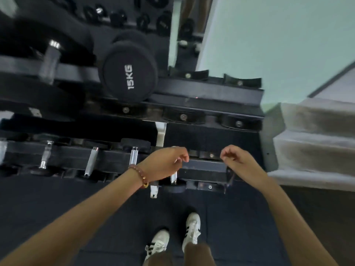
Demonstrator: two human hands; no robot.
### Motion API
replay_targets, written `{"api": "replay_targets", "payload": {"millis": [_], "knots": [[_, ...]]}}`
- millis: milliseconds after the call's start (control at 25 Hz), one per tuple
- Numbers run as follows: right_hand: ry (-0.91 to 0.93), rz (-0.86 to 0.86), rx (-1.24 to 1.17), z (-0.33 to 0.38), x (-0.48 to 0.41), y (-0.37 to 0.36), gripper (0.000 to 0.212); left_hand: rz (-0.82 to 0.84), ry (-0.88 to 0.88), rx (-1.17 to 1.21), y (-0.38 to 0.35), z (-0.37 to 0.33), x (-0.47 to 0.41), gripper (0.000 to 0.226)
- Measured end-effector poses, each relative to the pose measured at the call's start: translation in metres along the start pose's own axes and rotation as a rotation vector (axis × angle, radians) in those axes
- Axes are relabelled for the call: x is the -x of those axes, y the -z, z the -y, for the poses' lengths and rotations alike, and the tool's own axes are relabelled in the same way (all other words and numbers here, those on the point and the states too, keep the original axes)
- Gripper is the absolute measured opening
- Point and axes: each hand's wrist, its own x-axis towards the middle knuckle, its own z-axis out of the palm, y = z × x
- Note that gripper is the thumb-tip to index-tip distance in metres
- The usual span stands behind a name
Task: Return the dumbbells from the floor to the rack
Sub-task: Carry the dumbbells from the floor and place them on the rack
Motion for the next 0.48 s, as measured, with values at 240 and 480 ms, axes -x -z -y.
{"api": "replay_targets", "payload": {"millis": [240,480], "knots": [[-0.134,-0.334,0.058,0.033,0.215,0.076,0.018,0.404,-0.515,-0.348,0.006,-0.172,0.022,0.024],[-0.482,-0.619,0.102,0.032,0.437,0.089,0.019,0.661,-0.981,-0.434,-0.052,-0.33,0.058,0.02]]}}
